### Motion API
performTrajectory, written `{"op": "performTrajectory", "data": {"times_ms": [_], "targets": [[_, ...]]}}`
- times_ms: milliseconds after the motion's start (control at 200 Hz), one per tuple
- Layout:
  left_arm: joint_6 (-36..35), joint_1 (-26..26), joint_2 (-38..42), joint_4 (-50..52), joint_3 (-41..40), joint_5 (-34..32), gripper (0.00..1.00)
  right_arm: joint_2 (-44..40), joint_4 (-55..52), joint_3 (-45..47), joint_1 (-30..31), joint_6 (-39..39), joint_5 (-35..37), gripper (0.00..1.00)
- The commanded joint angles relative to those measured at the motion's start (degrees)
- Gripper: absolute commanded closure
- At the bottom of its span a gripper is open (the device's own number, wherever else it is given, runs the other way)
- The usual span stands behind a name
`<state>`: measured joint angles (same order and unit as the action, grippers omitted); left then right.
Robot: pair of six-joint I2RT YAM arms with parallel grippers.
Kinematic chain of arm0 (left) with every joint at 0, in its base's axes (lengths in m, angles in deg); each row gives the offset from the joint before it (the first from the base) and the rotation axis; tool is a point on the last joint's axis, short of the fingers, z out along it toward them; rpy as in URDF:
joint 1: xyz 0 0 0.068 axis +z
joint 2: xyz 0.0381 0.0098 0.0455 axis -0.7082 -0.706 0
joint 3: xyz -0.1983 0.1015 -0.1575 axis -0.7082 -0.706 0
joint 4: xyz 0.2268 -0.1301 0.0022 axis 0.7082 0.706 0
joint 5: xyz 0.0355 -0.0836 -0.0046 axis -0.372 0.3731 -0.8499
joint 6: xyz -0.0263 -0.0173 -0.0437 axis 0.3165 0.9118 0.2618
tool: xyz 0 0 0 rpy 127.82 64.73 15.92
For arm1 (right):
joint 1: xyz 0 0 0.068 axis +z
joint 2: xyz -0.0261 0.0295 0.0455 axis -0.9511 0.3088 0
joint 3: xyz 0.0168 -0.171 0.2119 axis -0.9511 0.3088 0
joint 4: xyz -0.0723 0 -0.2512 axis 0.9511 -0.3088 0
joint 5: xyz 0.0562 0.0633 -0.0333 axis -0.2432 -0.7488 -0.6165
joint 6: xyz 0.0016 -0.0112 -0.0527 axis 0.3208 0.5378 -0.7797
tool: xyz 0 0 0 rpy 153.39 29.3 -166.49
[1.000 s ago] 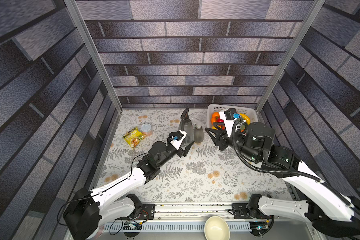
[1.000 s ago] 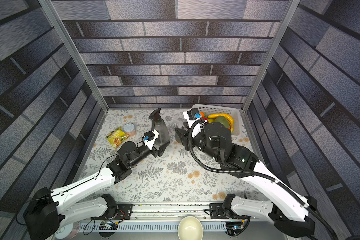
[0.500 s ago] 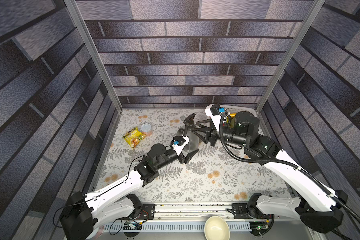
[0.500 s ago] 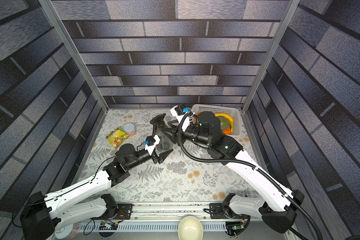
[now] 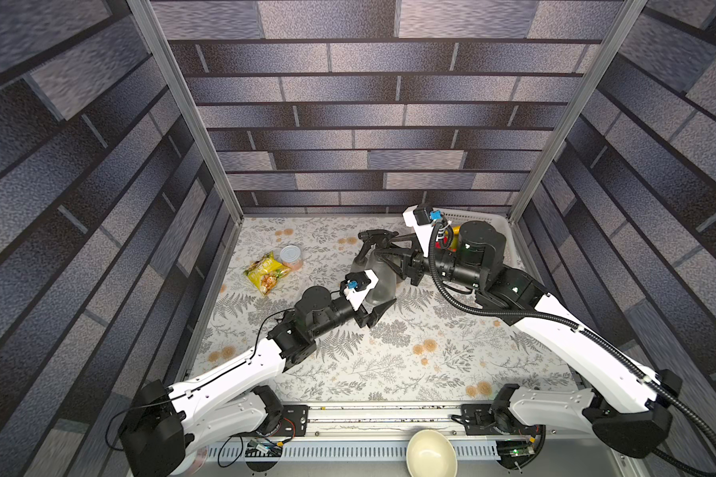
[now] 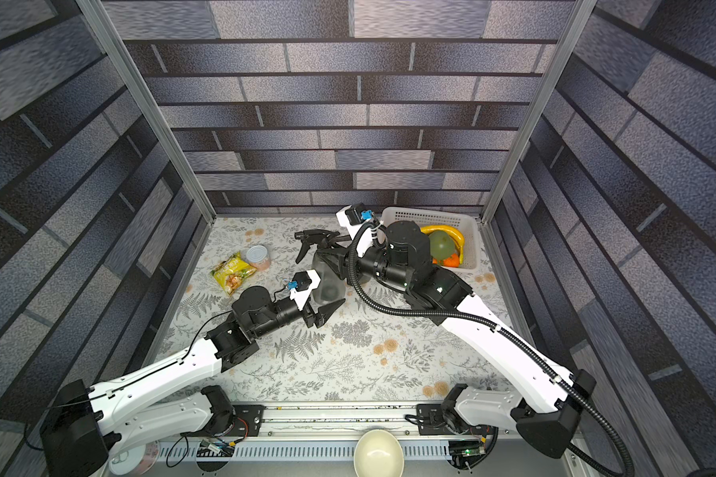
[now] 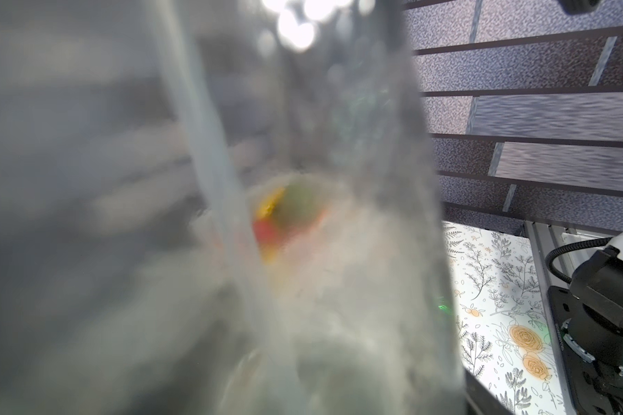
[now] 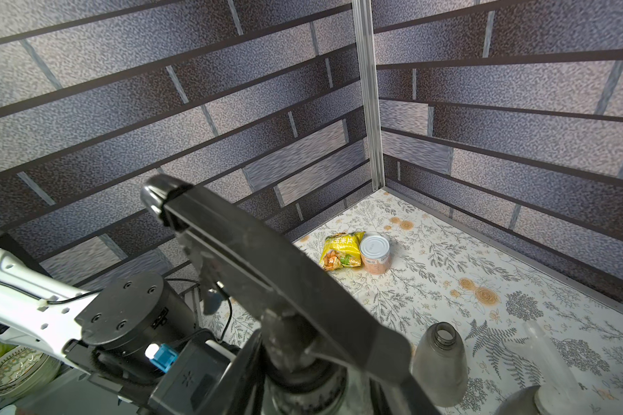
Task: Attach spray nozzles to spray bottles
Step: Screw the spray nozzle on the spray bottle.
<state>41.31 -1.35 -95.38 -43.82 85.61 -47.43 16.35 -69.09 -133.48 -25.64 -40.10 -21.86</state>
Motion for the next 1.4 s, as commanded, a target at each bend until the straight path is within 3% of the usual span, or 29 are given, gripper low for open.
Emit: {"op": "performTrajectory", "data": {"times_ms": [0,276,341,426,591,837,972,1393], "targets": [[-2.1,-0.7,0.2,-3.0,2.0,0.1,0.24,0.2,2.4,2.0,0.5,1.6,4.6,0.54],[-2.6,-0.9,0.2,-5.4,1.5,-1.2,0.24,0.8,4.1,4.8,6.5,0.6,18.2,0.54],[-2.9,-0.9,0.2,-5.4,1.4,-1.6,0.24,0.0,3.7,5.4,7.2,1.3,19.8,0.49],[-2.9,-0.8,0.5,-5.9,0.6,-2.1,0.24,-1.9,1.5,5.4,7.2,2.2,15.6,0.38],[-1.8,-0.2,0.6,-7.3,-0.7,-1.8,0.24,-6.8,-5.1,6.0,7.0,1.5,10.9,0.30],[-1.2,-0.4,0.8,-6.8,-0.6,-0.5,0.24,-9.8,-9.3,4.8,2.4,-1.2,3.7,0.41],[-1.2,-0.5,0.9,-5.7,-0.1,0.1,0.24,-7.8,-10.0,0.9,1.2,-2.8,0.6,0.42],[-1.2,-0.8,0.6,-5.4,-0.1,0.3,0.24,-3.5,-6.8,-2.4,0.3,-2.8,4.9,0.42]]}}
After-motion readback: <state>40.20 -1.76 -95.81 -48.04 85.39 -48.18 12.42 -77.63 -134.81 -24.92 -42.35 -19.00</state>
